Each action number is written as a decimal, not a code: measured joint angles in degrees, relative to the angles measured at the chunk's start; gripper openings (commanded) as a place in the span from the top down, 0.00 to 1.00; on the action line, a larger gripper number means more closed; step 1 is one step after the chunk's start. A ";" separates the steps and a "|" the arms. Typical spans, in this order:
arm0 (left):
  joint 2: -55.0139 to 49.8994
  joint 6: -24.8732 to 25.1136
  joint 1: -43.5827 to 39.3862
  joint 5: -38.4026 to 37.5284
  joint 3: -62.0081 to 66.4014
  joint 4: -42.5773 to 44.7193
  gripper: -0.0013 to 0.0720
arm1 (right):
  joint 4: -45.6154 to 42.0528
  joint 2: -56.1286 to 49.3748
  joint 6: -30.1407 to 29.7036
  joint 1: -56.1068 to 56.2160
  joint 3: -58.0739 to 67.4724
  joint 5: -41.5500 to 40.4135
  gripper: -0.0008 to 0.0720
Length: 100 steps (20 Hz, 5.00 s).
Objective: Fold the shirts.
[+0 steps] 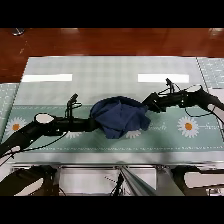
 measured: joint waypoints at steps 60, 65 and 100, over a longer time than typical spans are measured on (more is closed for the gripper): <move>-7.26 -42.77 12.13 -9.03 41.94 66.40 0.38 | -43.34 6.75 26.21 -0.55 36.11 13.49 0.14; -2.80 -34.10 31.47 -22.60 35.78 59.04 0.37 | -41.99 14.75 24.09 -12.70 30.60 18.01 0.14; -5.46 -5.09 19.56 -13.90 8.63 11.45 0.94 | -6.67 29.03 13.35 4.24 -27.63 -6.62 0.18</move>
